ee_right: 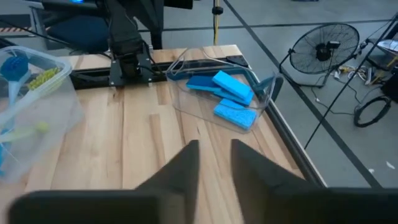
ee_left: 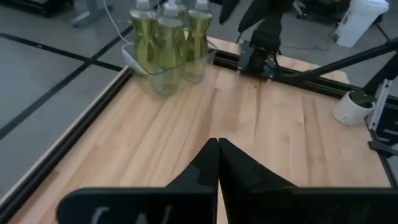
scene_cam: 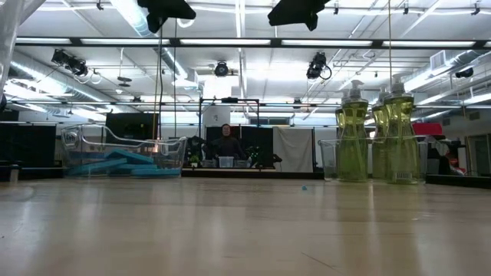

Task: Pick & Place Kitchen Sink Supplies
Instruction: Return to Home Position

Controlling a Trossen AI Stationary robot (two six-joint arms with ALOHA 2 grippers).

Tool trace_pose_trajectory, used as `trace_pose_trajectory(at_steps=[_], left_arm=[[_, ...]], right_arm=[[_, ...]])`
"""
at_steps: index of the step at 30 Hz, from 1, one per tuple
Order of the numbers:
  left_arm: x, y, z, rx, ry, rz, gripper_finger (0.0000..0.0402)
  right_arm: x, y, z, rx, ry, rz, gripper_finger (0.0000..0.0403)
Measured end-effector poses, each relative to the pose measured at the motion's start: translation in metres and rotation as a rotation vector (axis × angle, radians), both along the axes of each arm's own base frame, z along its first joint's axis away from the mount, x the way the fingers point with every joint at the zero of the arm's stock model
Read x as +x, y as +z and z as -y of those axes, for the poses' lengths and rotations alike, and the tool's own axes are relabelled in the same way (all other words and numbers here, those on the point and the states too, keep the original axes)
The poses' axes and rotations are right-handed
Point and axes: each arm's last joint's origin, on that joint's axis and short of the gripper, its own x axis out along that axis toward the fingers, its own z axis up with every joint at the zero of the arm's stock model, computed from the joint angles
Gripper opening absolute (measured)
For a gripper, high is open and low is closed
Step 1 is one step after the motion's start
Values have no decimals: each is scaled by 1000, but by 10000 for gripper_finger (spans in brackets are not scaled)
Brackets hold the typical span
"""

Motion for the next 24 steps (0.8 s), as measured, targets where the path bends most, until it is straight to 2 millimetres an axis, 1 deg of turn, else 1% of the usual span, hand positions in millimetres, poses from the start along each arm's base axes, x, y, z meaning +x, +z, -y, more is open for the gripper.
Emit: trace_pose_trajectory(at_steps=[5,6,10,13,20,24], left_arm=[[-10,7,5,17,7,37,4],[-12,10,5,21,8,55,4],[-21,21,8,40,7,143,3],[-29,30,10,56,6,214,3],[-42,38,14,55,9,265,2],[-49,41,15,80,4,282,1]], right_arm=[[1,1,0,4,0,11,17],[1,1,-1,2,3,16,9],[3,4,-4,-8,12,50,10],[4,6,-6,-11,20,62,4],[7,16,-10,-13,59,170,2],[8,17,-10,-10,63,187,2]])
